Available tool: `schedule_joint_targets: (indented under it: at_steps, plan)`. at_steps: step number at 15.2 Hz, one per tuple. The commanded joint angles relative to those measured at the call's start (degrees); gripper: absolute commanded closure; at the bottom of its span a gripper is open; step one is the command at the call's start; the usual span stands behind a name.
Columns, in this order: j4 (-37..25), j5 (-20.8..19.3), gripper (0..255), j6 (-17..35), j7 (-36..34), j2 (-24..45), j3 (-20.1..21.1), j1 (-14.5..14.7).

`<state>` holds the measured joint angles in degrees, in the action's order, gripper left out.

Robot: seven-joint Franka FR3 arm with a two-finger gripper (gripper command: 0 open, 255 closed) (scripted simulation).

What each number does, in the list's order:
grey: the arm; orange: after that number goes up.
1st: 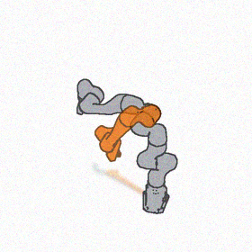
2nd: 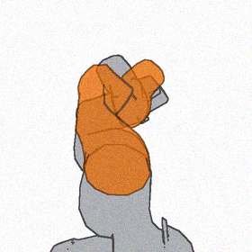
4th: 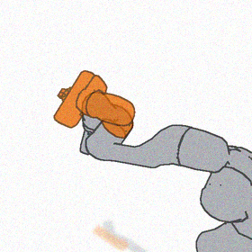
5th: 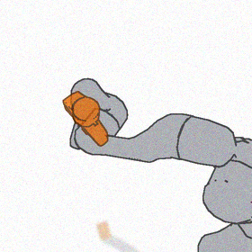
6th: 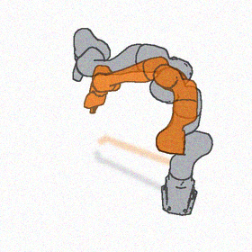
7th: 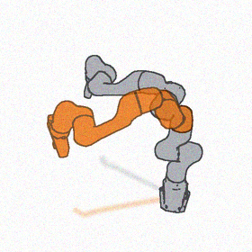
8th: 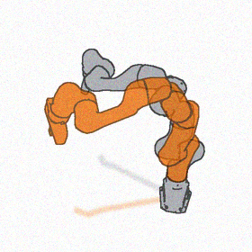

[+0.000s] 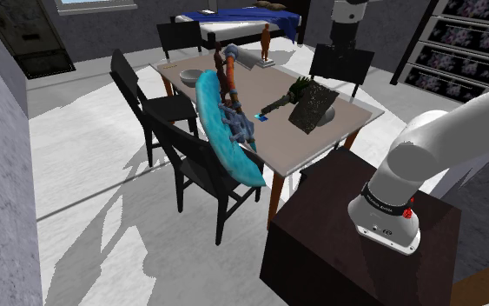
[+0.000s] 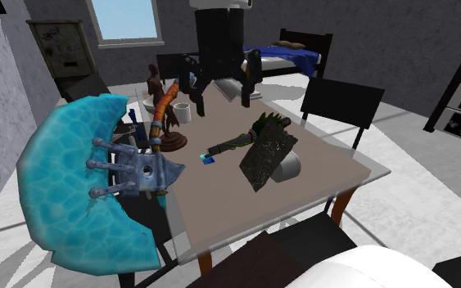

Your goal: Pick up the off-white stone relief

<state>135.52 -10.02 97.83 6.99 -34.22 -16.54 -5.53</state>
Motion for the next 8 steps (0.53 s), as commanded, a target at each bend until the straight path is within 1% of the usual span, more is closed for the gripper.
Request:
schedule_joint_targets:
  at_steps: [1,5,8]
  plan:
    - [-1.6,0.3,0,2.3,2.9,3.5,-3.1,-0.2]
    - [-5.5,2.3,0,6.1,9.1,10.9,-9.1,-0.2]
    - [-9.1,5.3,0,8.4,14.4,17.3,-13.4,0.0]
